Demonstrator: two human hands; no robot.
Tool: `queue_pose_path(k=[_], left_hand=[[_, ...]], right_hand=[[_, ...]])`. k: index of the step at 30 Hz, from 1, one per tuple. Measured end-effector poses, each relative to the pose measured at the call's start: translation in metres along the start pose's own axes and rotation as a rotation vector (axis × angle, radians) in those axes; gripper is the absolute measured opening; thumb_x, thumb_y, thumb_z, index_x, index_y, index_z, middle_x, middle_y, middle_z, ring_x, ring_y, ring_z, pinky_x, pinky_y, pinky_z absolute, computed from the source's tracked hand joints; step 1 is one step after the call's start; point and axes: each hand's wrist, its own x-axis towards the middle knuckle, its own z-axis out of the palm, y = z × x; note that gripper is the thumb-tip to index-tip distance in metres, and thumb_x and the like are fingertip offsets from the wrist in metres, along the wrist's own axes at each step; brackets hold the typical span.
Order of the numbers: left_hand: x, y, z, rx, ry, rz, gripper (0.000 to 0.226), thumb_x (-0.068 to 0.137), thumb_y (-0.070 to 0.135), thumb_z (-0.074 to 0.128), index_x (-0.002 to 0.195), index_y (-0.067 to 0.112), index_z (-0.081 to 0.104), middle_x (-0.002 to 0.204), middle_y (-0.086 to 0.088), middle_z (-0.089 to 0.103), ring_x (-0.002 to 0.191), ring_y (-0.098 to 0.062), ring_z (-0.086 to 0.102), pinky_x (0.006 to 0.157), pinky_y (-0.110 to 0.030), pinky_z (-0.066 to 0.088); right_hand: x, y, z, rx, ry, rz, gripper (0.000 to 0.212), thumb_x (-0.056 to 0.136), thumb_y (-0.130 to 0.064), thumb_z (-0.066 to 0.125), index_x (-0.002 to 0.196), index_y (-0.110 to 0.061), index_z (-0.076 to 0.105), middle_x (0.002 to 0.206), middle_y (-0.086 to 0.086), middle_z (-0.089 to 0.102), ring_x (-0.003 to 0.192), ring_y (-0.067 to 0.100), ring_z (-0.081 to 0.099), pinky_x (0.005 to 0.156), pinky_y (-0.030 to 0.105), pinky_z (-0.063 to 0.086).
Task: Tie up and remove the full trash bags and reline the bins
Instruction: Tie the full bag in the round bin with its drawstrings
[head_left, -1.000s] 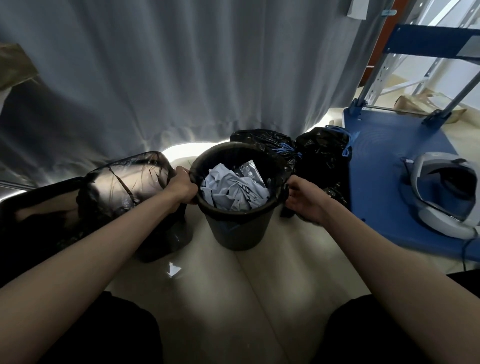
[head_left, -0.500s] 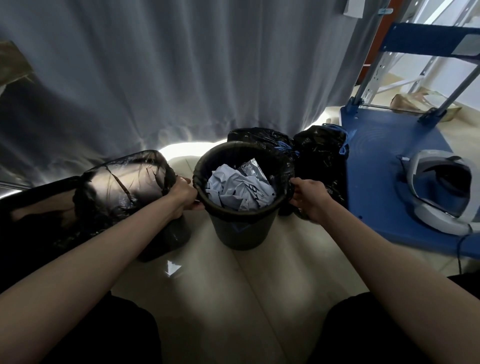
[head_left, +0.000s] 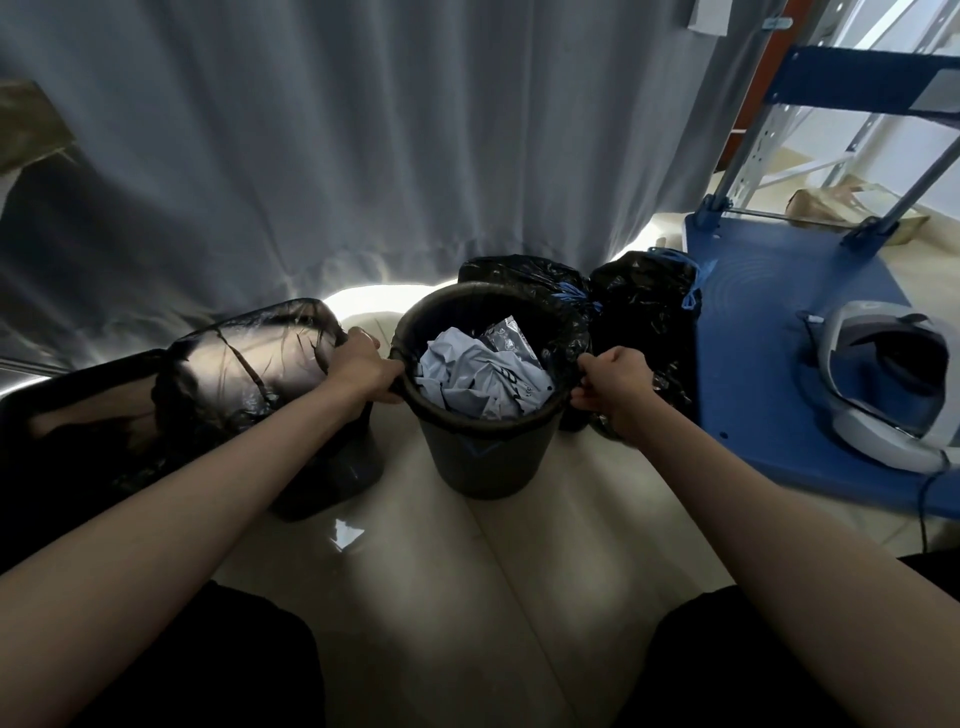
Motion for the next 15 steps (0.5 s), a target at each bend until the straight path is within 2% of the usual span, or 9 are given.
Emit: queue_pose_path(k=[1,3,5,8,12,15], left_hand=[[-0.003,0.001,0.000,-0.099,-0.027,-0.036,0.042,0.078,-0.003,0.066,0.114,0.002,0.046,0.106,-0.019,0.053,0.069,-0.036,0.068,0.053,-0.044,0.060],[-0.006,0.001,0.000,-0.247,-0.107,-0.104,0.018,0.079,-0.013,0.060,0.088,-0.001,0.051,0.087,-0.016,0.053,0.064,-0.029,0.063,0.045,-0.035,0.058],[-0.007,0.000,0.000,-0.311,-0.169,-0.160,0.023,0.078,-0.019,0.054,0.069,0.002,0.049,0.073,-0.014,0.054,0.063,-0.027,0.062,0.049,-0.034,0.059],[-0.010,-0.002,0.000,-0.308,-0.222,-0.194,0.020,0.078,-0.020,0.050,0.072,-0.001,0.053,0.079,-0.020,0.059,0.068,-0.029,0.065,0.056,-0.035,0.060],[-0.021,-0.004,0.004,-0.299,-0.306,-0.235,0.019,0.082,-0.020,0.050,0.089,-0.004,0.057,0.084,-0.023,0.060,0.070,-0.028,0.065,0.049,-0.027,0.058],[-0.025,-0.005,0.000,-0.270,-0.302,-0.243,0.017,0.083,-0.018,0.054,0.084,-0.002,0.059,0.077,-0.018,0.062,0.060,-0.021,0.065,0.041,-0.022,0.054]], right_hand=[[0.000,0.000,-0.001,-0.020,0.001,0.001,0.026,0.089,-0.011,0.063,0.073,-0.013,0.043,0.066,0.012,0.056,0.047,0.023,0.058,0.047,0.033,0.055],[0.001,-0.001,-0.004,-0.051,-0.023,0.030,0.026,0.087,-0.013,0.066,0.070,-0.011,0.046,0.064,0.012,0.057,0.046,0.025,0.058,0.049,0.033,0.054],[-0.001,-0.002,-0.005,-0.054,-0.083,0.079,0.026,0.084,-0.011,0.069,0.069,-0.009,0.048,0.063,0.011,0.055,0.045,0.024,0.059,0.048,0.032,0.055],[-0.007,-0.002,-0.002,-0.036,-0.141,0.113,0.022,0.084,-0.007,0.068,0.075,-0.008,0.049,0.064,0.011,0.054,0.046,0.023,0.060,0.048,0.032,0.056],[-0.011,-0.004,-0.002,0.025,-0.148,0.142,0.025,0.086,0.001,0.063,0.071,-0.008,0.046,0.062,0.011,0.052,0.049,0.020,0.057,0.042,0.027,0.055],[-0.016,-0.005,-0.003,0.035,-0.173,0.183,0.023,0.086,0.002,0.062,0.070,-0.007,0.048,0.060,0.009,0.049,0.052,0.019,0.056,0.049,0.028,0.058]])
